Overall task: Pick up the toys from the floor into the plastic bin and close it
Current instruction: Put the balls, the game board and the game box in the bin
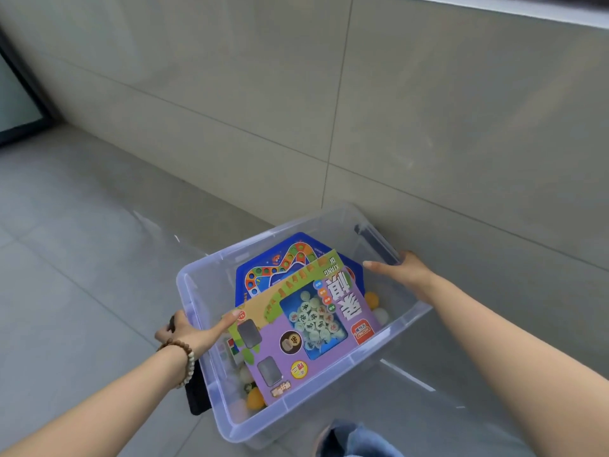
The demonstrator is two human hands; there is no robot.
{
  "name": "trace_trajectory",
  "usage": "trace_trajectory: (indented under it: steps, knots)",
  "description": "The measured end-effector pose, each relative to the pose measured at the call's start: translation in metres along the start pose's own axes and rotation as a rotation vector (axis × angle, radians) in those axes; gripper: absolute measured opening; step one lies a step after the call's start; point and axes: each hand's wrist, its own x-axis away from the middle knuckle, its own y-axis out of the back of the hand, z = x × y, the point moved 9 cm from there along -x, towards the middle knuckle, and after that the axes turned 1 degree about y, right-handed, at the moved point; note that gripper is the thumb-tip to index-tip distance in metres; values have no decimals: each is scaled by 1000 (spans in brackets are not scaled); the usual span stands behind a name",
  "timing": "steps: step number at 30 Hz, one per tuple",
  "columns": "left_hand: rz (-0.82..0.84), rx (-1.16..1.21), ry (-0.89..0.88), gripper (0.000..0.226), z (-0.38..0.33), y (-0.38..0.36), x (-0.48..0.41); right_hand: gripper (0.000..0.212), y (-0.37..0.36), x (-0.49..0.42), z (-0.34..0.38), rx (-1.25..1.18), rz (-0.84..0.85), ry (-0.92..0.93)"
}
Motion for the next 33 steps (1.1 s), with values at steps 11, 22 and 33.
trace_trajectory:
  steps: [11, 22, 33]
  knots:
    - [173, 63, -155, 100, -31, -5, -11, 90, 17, 61, -59, -150, -35, -147]
    - [9, -205, -446, 100, -76, -20, 3, 93, 34, 97, -108, -153, -159, -262]
    - [38, -45, -363, 87, -67, -39, 5, 89, 34, 88, -103, -179, -231, -262]
